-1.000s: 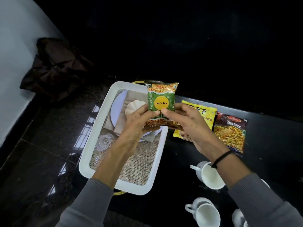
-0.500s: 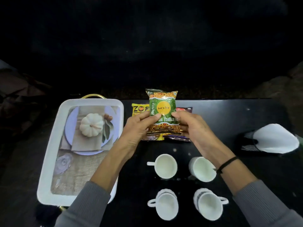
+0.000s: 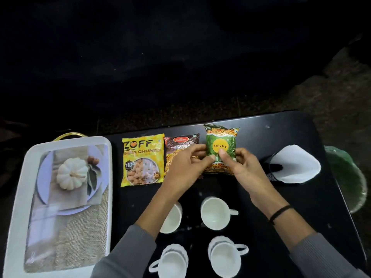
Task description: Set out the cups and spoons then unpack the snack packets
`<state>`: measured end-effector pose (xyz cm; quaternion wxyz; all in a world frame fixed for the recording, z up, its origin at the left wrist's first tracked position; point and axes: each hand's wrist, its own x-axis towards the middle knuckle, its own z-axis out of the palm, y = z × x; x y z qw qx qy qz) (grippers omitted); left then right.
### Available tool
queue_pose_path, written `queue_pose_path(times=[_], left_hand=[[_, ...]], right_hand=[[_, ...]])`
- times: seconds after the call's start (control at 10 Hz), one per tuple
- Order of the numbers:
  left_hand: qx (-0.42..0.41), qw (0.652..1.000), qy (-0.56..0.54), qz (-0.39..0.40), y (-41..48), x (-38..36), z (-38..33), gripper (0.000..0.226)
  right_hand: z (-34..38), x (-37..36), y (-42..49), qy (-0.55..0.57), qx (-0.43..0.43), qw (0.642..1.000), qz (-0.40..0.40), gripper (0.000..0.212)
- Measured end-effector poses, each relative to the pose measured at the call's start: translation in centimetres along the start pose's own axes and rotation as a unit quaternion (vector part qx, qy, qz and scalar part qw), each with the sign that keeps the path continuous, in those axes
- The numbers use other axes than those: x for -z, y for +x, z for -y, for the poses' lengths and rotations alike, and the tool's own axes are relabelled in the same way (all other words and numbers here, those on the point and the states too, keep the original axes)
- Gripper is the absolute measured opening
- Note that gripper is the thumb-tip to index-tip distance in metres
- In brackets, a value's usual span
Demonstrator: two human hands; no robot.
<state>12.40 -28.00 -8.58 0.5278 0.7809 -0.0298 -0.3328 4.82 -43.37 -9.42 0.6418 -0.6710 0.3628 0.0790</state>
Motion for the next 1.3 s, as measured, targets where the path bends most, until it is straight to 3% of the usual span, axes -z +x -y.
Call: queue_pose_path(times=[0.1, 0.2, 0.3, 0.5, 0.6, 0.8, 1.0, 1.2, 1.3], left_hand=[[-0.044, 0.986, 0.161, -0.02, 0.6, -0.3, -0.2, 0.031], [-0.12, 0.936, 0.323, -0.072, 0.8, -0.1, -0.2, 0.022], [-0.171, 0.887, 0.419, -0.091, 1.0, 0.4, 0.6, 0.024], [-0.138, 0.857, 0.494, -0.046, 0.4, 0.7, 2.5, 0.053], [-0.123, 0.844, 0.521, -0.032, 0.3, 0.7, 3.3, 0.06], [-0.122, 0.841, 0.525, -0.044, 0.3, 0.6, 3.8, 0.06], [-0.148, 0.859, 0.486, -0.069, -0.5, 0.9, 3.0, 0.05], [-0.223, 0.869, 0.418, -0.145, -3.4, 1.5, 1.6, 0.02], [-0.207, 0.889, 0.377, -0.155, -5.6, 2.3, 0.9, 0.019]], right_hand=[[-0.5, 0.2, 1.1, -0.048, -0.01, 0.998, -0.034, 0.046], [-0.5, 0.2, 1.8, -0.097, -0.029, 0.994, -0.029, 0.046], [-0.4, -0.1, 2.0, -0.164, -0.038, 0.986, -0.012, 0.045], [0.2, -1.2, 1.1, -0.283, 0.074, 0.954, -0.069, 0.046], [0.5, -1.8, 0.3, -0.347, 0.14, 0.923, -0.093, 0.049], [0.5, -2.5, 0.0, -0.487, 0.157, 0.855, -0.081, 0.05], [0.8, -2.7, -0.7, -0.523, 0.19, 0.824, -0.104, 0.047], [1.4, -3.2, -3.1, -0.523, 0.292, 0.793, -0.109, 0.025], [1.7, -3.8, -4.9, -0.518, 0.312, 0.791, -0.096, 0.016]])
